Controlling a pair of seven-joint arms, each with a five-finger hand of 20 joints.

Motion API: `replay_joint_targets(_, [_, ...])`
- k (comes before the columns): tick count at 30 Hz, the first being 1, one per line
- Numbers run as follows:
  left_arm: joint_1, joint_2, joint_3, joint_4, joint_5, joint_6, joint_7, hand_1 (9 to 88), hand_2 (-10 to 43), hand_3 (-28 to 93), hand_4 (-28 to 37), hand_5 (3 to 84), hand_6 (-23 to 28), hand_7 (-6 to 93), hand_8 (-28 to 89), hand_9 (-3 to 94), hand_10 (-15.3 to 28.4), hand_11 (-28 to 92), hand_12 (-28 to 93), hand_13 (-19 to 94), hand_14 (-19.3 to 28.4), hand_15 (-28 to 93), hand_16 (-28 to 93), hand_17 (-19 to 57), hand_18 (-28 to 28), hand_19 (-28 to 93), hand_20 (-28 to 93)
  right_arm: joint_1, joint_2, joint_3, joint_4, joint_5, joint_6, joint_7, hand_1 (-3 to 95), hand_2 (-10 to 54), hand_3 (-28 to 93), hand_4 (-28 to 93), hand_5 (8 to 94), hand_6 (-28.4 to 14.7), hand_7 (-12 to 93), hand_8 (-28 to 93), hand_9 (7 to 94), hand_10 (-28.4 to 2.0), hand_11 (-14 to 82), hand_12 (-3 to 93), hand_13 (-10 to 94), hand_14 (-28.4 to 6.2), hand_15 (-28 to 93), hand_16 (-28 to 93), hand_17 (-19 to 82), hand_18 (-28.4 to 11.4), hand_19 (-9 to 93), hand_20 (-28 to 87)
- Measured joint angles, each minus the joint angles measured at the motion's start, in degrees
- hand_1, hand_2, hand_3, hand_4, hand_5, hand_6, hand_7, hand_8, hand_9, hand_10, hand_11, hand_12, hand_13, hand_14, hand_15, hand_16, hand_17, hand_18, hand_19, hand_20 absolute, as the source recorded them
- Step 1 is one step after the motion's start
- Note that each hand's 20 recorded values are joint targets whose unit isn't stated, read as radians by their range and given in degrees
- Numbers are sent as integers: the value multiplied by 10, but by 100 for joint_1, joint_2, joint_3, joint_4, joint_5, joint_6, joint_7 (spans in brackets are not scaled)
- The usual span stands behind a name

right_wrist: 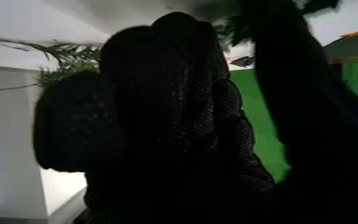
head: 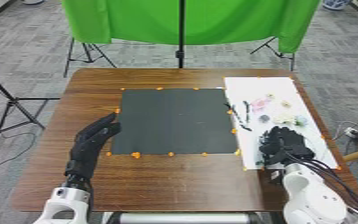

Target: Arrange flowers

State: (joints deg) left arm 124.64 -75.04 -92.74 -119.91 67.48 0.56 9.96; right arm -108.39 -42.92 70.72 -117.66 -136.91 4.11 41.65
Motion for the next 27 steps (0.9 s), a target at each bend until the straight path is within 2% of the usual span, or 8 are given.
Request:
replay_joint_targets(4, [0, -9, -34, -5, 18, -127, -96, 314, -87, 632, -165, 447, 31, 100, -55, 440, 124, 164, 153, 320, 164, 219, 36, 18, 148, 87, 214, 26, -85, 63, -186, 294, -265, 87, 911, -95, -275, 488, 763, -27, 274, 290, 888, -111, 279, 448, 937, -36, 527, 277, 758, -34, 819, 412])
replay_joint_targets(9, [0, -11, -54, -8, 21, -210, -185, 317, -85, 629, -165, 447, 31, 98, -53, 439, 126, 162, 153, 320, 166, 219, 38, 17, 149, 89, 213, 152, -142, 163, -246, 851, -436, 136, 886, -95, -135, 411, 774, -33, 272, 292, 890, -102, 306, 428, 937, -27, 558, 241, 775, -28, 816, 410])
replay_joint_targets(13, [0, -16, -80, -8, 20, -217, -195, 318, -85, 629, -164, 448, 32, 99, -53, 439, 127, 162, 153, 321, 166, 220, 38, 16, 150, 90, 212, 146, -141, 188, -203, 1178, -65, 88, 871, -95, -79, 397, 772, -36, 279, 295, 893, -103, 330, 413, 937, -25, 571, 239, 782, -30, 819, 418])
replay_joint_targets(15, [-2, -16, -112, -8, 9, -211, -192, 319, -84, 628, -164, 449, 32, 100, -53, 439, 126, 163, 153, 322, 166, 221, 38, 16, 150, 91, 212, 111, -140, 214, -167, 1430, 302, 30, 819, -95, 64, 310, 770, -39, 290, 290, 890, -103, 349, 396, 937, -23, 580, 228, 785, -31, 817, 430])
replay_joint_targets(18, [-11, -5, -174, -7, -22, -176, -164, 320, -82, 628, -164, 453, 33, 102, -53, 445, 127, 168, 155, 327, 166, 226, 39, 16, 151, 94, 213, 89, -139, 298, -178, 2014, 849, -117, 735, -95, 316, 119, 769, -40, 295, 289, 890, -105, 358, 389, 937, -21, 588, 221, 788, -32, 818, 437])
replay_joint_targets(21, [-25, 45, -211, 4, -79, -33, -61, 312, -74, 629, -166, 458, 32, 106, -53, 449, 128, 173, 155, 329, 166, 229, 38, 18, 151, 96, 214, 194, -131, 297, -273, 2536, 1164, -323, 714, -95, 375, 82, 770, -41, 299, 287, 890, -106, 364, 386, 937, -20, 592, 220, 790, -32, 820, 437])
replay_joint_targets(25, [-51, 159, -234, 36, -205, 361, 222, 288, -57, 641, -178, 460, 33, 107, -56, 452, 130, 175, 152, 330, 166, 230, 36, 20, 149, 96, 213, 692, -132, -23, -420, 2971, 1263, -580, 708, -95, 382, 84, 768, -42, 305, 286, 890, -108, 370, 381, 937, -20, 595, 219, 791, -32, 822, 435])
replay_joint_targets(27, [-58, 212, -286, 57, -264, 481, 309, 285, -53, 642, -182, 460, 33, 107, -56, 452, 130, 176, 152, 330, 166, 230, 35, 21, 148, 94, 213, 1065, -150, -311, -458, 3185, 1270, -691, 707, -95, 384, 83, 767, -43, 307, 286, 889, -108, 373, 380, 937, -20, 594, 220, 790, -31, 824, 435])
